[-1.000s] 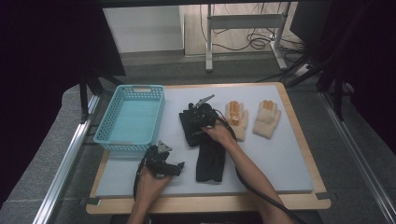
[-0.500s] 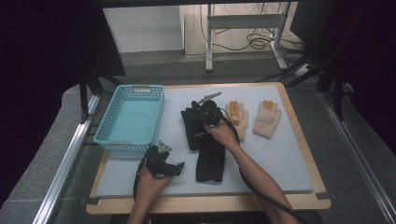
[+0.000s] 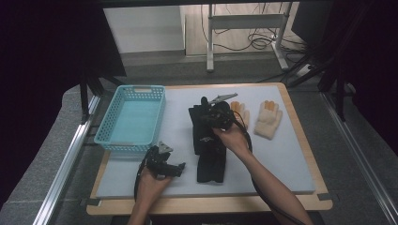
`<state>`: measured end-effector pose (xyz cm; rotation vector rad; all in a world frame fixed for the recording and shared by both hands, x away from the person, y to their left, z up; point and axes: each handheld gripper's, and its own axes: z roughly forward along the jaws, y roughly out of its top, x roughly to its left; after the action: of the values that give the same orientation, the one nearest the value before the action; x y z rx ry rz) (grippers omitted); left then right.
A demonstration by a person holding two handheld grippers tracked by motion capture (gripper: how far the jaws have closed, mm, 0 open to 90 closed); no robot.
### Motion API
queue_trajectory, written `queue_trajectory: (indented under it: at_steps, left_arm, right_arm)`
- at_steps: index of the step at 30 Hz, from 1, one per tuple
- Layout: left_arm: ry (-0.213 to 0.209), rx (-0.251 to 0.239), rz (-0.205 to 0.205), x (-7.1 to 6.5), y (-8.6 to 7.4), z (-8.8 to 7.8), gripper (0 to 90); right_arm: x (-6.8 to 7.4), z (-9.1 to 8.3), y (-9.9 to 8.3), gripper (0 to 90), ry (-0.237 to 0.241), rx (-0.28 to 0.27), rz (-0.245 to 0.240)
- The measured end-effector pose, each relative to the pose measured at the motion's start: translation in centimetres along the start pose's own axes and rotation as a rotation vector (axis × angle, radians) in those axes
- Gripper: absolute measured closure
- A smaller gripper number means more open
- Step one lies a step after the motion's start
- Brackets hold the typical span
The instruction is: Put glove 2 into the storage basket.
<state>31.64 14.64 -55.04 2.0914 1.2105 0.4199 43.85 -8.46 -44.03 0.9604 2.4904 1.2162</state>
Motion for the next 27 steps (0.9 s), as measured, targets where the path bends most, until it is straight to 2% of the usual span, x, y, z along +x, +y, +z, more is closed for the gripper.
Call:
queue_trajectory:
  at_steps: [4,7,10,11,12,14,18,23,27]
  left_arm:
    - [0.0,0.0,0.0,0.0,0.0,0.0,0.5]
    - [0.001,-0.004,-0.004,0.0,0.0,0.0,0.5]
    - [0.001,-0.003,-0.004,0.0,0.0,0.0,0.5]
    - [0.0,-0.002,-0.004,0.0,0.0,0.0,0.5]
    - [0.0,-0.003,-0.004,0.0,0.0,0.0,0.5]
    - [0.0,-0.003,-0.004,0.0,0.0,0.0,0.5]
    - [0.001,-0.004,-0.004,0.0,0.0,0.0,0.6]
    - [0.001,-0.003,-0.003,0.0,0.0,0.0,0.6]
    - [0.002,-0.002,-0.002,0.0,0.0,0.0,0.6]
  right_arm:
    - [0.8,-2.0,-0.7,86.6,-0.013,-0.016,0.023]
    - [1.3,-3.6,-1.4,86.6,-0.022,-0.037,0.064]
    - [1.6,-4.3,-1.7,86.6,-0.033,-0.039,0.081]
    - [1.7,-4.7,-2.0,86.5,-0.037,-0.039,0.095]
    - [1.9,-5.5,-2.6,86.5,-0.026,-0.047,0.132]
    - [2.2,-5.9,-3.2,86.5,-0.019,-0.05,0.156]
    - [2.4,-6.0,-4.7,86.5,-0.012,-0.049,0.189]
    - [2.4,-5.0,-6.6,86.4,0.001,-0.042,0.247]
    - [2.5,-4.4,-7.6,86.3,-0.019,-0.034,0.25]
